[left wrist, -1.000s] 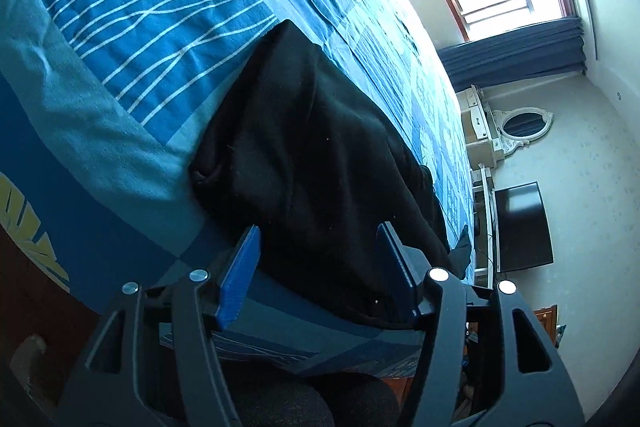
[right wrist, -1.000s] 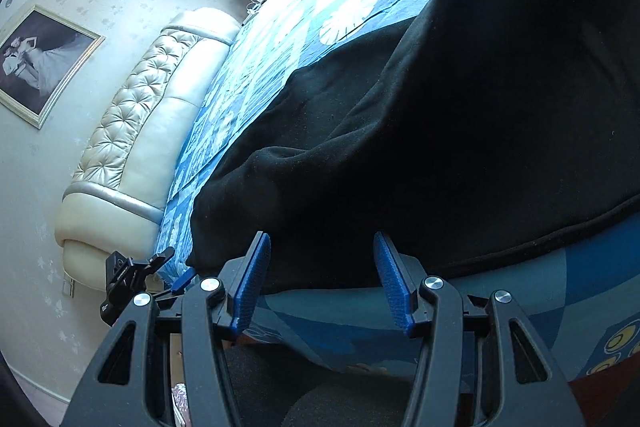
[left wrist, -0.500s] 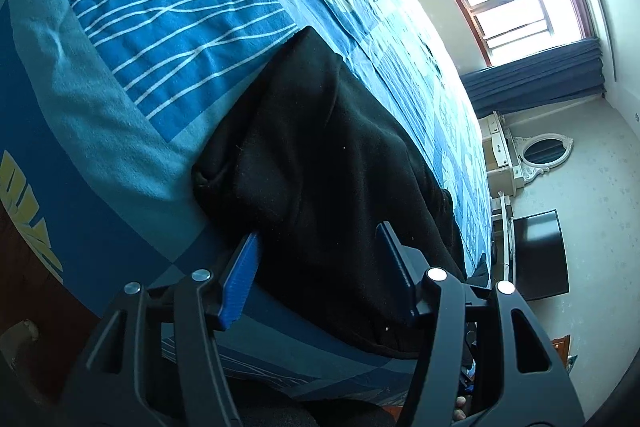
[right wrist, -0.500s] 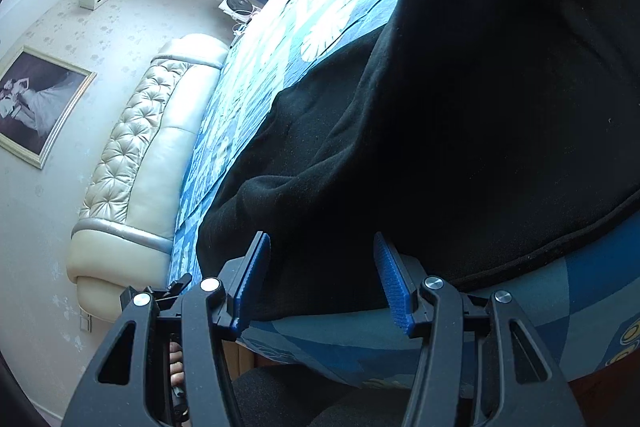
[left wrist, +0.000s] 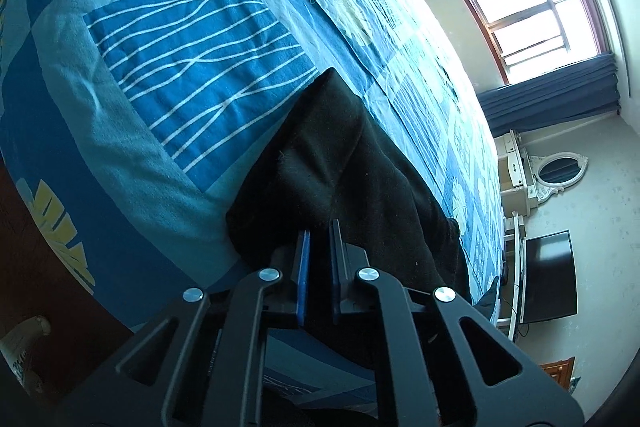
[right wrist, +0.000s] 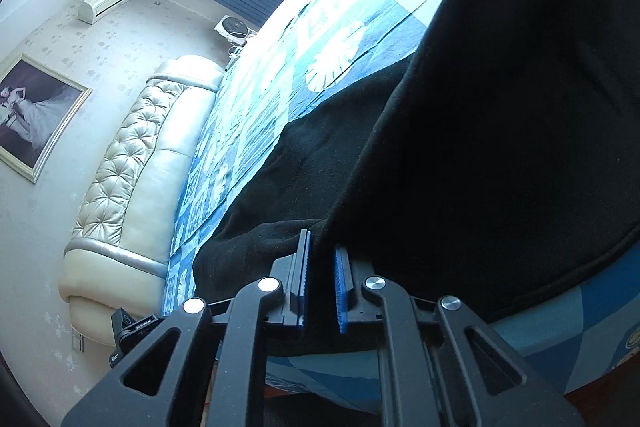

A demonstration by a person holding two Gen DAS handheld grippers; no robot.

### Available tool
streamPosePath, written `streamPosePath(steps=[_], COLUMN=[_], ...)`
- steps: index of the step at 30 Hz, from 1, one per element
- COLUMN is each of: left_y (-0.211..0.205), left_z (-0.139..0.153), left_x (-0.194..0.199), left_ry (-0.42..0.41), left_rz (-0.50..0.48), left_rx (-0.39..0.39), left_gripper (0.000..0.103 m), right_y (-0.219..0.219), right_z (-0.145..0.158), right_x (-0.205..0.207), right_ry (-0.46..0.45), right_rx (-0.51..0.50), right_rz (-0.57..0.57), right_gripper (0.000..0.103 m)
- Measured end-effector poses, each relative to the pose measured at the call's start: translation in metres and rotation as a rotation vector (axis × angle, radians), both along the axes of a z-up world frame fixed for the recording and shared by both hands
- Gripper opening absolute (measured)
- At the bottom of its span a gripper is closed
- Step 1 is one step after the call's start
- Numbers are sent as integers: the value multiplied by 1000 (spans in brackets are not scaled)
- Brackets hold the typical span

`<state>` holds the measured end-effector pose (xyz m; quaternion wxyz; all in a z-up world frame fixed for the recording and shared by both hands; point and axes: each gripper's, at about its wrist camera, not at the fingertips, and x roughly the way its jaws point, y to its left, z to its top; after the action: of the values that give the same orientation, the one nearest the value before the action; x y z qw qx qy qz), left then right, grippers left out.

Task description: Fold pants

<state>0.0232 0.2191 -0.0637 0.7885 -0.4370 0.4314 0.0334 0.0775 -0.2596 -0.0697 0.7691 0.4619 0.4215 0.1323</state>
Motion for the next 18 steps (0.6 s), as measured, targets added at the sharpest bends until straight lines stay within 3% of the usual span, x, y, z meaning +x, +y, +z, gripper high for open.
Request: streamPosePath(steps=[5,7,11,15,18], left_y=[6,7,2,-10,-24], left_z=[-21,-27,-19,-2,11], left_x=[-8,-7,-5,-12,-20], left_ry=[37,35,27,24,21], left_rz=[-29,-36,-91,-178,-255], left_rx=[-16,-29,26,130,217], left_gripper=[8,8,9,11,16], right_y=[6,3,2,-15,-49], right_z=[-29,-43,-41,-29,-15], right_x=[-23,-26,-20,-24,-29], right_ry=[76,99,91,97,81], right_rx=[18,67,62,60,0], right_rz=[10,-2,27,19,-56], right_gripper=[10,10,10,26,41])
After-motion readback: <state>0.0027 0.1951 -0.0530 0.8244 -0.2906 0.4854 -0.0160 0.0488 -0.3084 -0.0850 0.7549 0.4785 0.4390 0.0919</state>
